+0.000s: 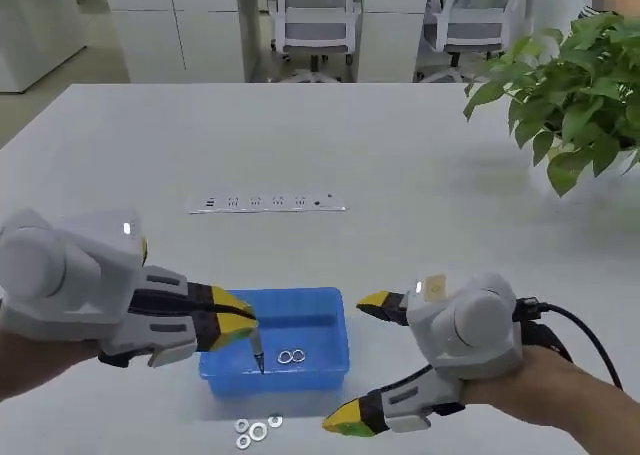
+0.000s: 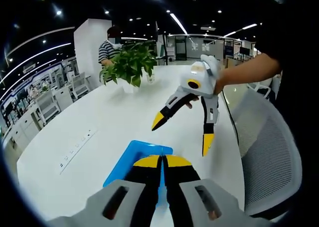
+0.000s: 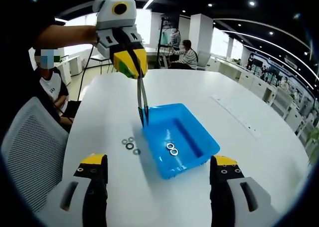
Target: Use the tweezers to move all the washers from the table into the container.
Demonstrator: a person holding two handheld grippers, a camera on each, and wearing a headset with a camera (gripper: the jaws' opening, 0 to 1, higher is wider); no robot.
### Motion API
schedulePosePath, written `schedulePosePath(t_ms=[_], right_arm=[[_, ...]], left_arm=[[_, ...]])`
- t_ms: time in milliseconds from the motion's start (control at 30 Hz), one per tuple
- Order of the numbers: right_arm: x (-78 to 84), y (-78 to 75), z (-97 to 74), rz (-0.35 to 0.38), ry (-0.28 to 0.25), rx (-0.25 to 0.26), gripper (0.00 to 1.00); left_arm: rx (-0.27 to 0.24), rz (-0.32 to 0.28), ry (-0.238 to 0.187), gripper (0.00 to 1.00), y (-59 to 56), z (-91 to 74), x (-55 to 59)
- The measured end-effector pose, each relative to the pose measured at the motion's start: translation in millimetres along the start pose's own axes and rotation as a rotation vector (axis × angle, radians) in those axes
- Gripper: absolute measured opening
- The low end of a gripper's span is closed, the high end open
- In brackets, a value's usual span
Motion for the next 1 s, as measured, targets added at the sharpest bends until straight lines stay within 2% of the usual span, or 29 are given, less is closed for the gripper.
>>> schedulePosePath(t_ms=[200, 533, 633, 1000], right_arm=[[4.4, 4.3, -1.4, 0.031, -0.026, 0.018, 1.0], [10.6, 10.5, -3.8, 0.054, -0.032, 0.025, 1.0], [10.0, 12.0, -4.2, 0.044, -0.049, 0.023, 1.0], [17.4, 13.4, -2.5, 0.06, -0.031, 0.02, 1.0]], left_arm=[[0.015, -0.005, -0.012, 0.06, -7.8, -0.4, -0.6], [0.038, 0.008, -0.021, 0.06, -19.0, 7.3, 4.1], [0.049, 0.021, -0.023, 0.06, -22.0, 10.0, 5.9], [0.083, 0.041, -0.01, 0.06, -30.7, 20.7, 19.5]])
Point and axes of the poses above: the centre of the closed fingertips' face, and the gripper's own axes: z roughly forward along the fingers, y roughly to its left, x roughly out of its underside, the point moved 6 cm from there along -z, roughly backward along the fingers, and after that the axes turned 9 degrees about z, right-handed, at the moved point
